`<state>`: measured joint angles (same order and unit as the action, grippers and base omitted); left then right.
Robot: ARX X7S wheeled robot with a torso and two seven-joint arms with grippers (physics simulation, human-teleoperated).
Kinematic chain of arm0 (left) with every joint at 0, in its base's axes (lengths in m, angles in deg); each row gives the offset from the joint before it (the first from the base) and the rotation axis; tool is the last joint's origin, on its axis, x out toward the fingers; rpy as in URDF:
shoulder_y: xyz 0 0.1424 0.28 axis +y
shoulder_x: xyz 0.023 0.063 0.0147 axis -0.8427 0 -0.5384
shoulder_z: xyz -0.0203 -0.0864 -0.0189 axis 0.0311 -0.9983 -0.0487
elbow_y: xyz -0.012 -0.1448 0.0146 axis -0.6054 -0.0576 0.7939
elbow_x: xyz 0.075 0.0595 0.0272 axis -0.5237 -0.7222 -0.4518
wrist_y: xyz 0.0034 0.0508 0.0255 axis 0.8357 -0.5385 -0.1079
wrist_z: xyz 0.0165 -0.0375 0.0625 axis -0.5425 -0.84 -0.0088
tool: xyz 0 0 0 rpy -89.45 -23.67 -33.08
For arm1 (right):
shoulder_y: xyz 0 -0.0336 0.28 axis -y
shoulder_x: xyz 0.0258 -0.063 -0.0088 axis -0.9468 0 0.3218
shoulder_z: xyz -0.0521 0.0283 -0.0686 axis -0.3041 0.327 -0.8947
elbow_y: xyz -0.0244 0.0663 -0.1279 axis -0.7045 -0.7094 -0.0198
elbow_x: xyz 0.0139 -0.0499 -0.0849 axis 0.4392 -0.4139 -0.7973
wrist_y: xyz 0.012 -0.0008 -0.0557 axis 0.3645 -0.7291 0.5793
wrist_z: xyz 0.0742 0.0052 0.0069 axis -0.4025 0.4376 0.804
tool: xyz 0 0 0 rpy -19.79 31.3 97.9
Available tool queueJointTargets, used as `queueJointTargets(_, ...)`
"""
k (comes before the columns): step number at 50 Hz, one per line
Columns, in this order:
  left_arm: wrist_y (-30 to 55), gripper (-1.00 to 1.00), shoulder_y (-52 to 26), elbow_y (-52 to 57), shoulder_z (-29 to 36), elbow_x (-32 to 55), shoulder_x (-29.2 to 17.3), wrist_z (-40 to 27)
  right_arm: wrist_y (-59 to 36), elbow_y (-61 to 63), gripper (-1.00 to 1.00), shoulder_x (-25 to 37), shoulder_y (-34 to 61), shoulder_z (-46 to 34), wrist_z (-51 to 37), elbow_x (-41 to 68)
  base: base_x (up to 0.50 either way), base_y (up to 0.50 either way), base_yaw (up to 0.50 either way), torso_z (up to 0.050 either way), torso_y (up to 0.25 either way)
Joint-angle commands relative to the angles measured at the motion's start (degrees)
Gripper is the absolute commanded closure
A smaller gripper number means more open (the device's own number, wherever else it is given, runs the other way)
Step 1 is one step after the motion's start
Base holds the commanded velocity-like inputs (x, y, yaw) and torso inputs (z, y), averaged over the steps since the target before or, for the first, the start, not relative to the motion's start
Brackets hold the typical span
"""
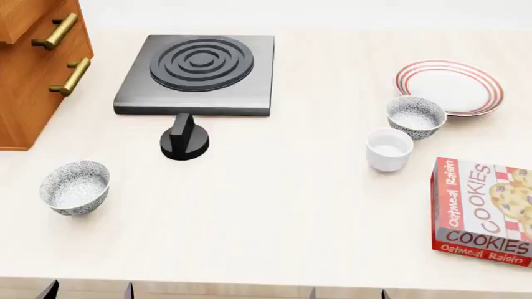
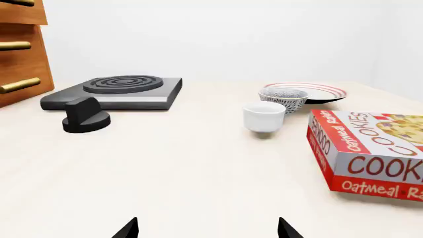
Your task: Pick the akita bowl between the plate and the ramekin and place it on the plate.
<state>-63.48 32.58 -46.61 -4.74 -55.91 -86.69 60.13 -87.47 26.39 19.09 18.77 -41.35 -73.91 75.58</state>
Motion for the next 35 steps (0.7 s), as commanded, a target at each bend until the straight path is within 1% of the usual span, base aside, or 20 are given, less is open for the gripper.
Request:
queueJointTargets(1, 0.13, -1.0, -0.04, -0.12, 1.05, 0.91, -0.91, -1.04, 0.5, 0.14, -1.0, 0.92, -0.23, -1.05, -0.91, 1.15, 0.0, 0.0, 0.0, 0.0, 0.0)
queueJointTargets(6, 0.28, -1.0, -0.56, -0.2, 1.65, 2.37, -1.74, -2.88, 1.65, -0.29, -1.0, 1.78, -0.17, -1.31, -3.72, 2.02, 0.0, 0.0, 0.0, 0.0, 0.0)
queueJointTargets(14, 0.32, -1.0, -0.48, 0.15, 2.68, 3.45, -2.67, -3.99, 2.07, -0.37, -1.0, 2.59, -0.3, -1.98, -4.8, 3.63, 0.0, 0.0, 0.0, 0.0, 0.0)
queueJointTargets(15, 0.61, -1.0, -0.63, -0.07, 0.16, 1.09, -0.49, -1.08, 1.93, -0.62, -1.0, 0.39, -0.09, 0.59, -2.14, 1.59, 0.0, 0.0, 0.0, 0.0, 0.0)
queueJointTargets(18, 0.49, -1.0, -0.43, 0.19, 1.08, 0.61, -1.3, -3.47, 0.69, 0.6, -1.0, 1.33, -0.16, -0.15, -2.96, 3.38, 0.0, 0.0, 0.0, 0.0, 0.0)
queueJointTargets(23, 1.6, -1.0, -0.44, 1.91, 2.06, 0.62, -2.15, -5.27, 0.4, 1.46, -1.0, 2.18, 0.0, -0.51, -4.79, 3.99, 0.0, 0.0, 0.0, 0.0, 0.0)
queueJointTargets(25, 2.43, -1.0, -0.56, 3.43, 2.14, 0.36, -2.54, -6.11, -0.34, 3.96, -1.0, 2.66, -0.31, -0.57, -5.35, 4.15, 0.0, 0.0, 0.0, 0.0, 0.0)
queueJointTargets(27, 4.94, -1.0, -0.75, 5.82, 2.03, 1.2, -2.9, -6.15, -0.44, 6.0, -1.0, 3.03, -0.6, -0.71, -6.11, 3.79, 0.0, 0.0, 0.0, 0.0, 0.0)
queueJointTargets(31, 6.17, -1.0, -0.07, 12.72, 2.31, 2.13, -4.09, -5.68, -3.72, 14.45, -1.0, 4.2, -1.05, -0.19, -6.6, 5.07, 0.04, 0.0, 0.0, 0.0, 0.0)
queueJointTargets(35, 8.54, -1.0, 0.31, 22.49, 1.97, 2.01, -5.43, -6.17, -7.54, 25.61, -1.0, 5.8, -1.16, 0.61, -7.54, 5.46, 0.41, 0.0, 0.0, 0.0, 0.0)
